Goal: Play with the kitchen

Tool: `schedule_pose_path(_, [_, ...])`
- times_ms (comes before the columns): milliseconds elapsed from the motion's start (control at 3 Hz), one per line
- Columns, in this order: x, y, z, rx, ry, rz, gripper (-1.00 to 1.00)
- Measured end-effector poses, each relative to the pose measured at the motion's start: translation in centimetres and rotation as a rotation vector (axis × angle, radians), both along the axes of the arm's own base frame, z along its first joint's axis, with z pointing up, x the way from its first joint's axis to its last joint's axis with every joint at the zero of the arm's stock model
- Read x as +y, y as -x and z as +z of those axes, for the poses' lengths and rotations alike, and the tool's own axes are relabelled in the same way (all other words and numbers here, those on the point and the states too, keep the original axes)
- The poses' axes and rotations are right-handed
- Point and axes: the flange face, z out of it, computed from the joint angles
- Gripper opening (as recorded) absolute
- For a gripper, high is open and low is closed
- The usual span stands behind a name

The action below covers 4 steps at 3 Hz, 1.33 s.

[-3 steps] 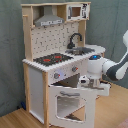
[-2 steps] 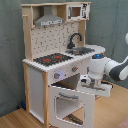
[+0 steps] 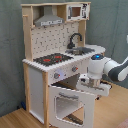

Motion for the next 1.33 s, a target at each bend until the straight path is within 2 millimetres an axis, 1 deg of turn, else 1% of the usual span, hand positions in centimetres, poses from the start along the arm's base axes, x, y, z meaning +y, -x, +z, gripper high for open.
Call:
schedule_pose_path(333, [-0.6, -1.0, 0.8, -0.068, 0.072, -0.036, 1.00])
schedule_pose_path(667, [-0.4, -1.3, 2.2, -0.124, 0.134, -0.054, 1.00])
schedule_pose_path(1000, [0.1, -1.2, 3.9, -0.174, 0.189, -0.065, 1.00])
schedule_pose_path(1333, [0.5, -0.7, 5.8, -0.228, 0.251, -0.074, 1.00])
